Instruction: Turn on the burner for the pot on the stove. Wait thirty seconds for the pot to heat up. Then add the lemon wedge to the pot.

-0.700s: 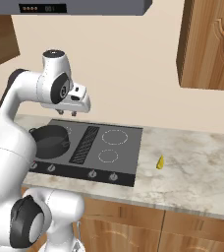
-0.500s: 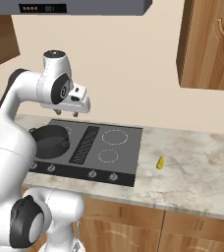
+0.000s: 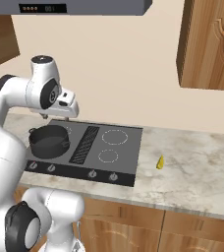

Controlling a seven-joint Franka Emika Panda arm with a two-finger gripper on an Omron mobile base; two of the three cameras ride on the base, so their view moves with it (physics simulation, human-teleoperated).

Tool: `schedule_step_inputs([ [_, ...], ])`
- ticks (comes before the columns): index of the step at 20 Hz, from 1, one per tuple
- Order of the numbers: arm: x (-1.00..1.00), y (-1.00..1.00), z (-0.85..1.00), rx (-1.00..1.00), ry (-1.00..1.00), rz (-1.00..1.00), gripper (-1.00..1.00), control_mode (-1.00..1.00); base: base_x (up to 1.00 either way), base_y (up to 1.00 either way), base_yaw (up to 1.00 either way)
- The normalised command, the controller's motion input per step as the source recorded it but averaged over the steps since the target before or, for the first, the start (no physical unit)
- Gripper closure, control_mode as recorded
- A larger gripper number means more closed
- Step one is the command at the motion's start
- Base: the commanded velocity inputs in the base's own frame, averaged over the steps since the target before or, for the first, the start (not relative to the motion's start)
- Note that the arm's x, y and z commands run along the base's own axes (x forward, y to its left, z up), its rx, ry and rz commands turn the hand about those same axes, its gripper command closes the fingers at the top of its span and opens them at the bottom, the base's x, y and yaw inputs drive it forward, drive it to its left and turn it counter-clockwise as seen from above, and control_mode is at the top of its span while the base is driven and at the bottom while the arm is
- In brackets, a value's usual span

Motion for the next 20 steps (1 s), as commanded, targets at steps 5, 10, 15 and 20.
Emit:
schedule_step_inputs([
  [5,-0.13,0.5,-0.26,0.02,0.01,0.02,-1.0,-1.0,0.0,0.0,0.0],
  [10,-0.12,0.52,-0.43,0.03,0.04,0.03,-1.0,-1.0,0.0,0.0,0.0],
  [15,0.0,0.47,-0.63,0.01,0.04,0.02,-1.0,-1.0,0.0,0.0,0.0],
  [20,0.0,0.36,-0.68,0.0,0.0,0.0,-1.0,-1.0,0.0,0.0,0.0],
])
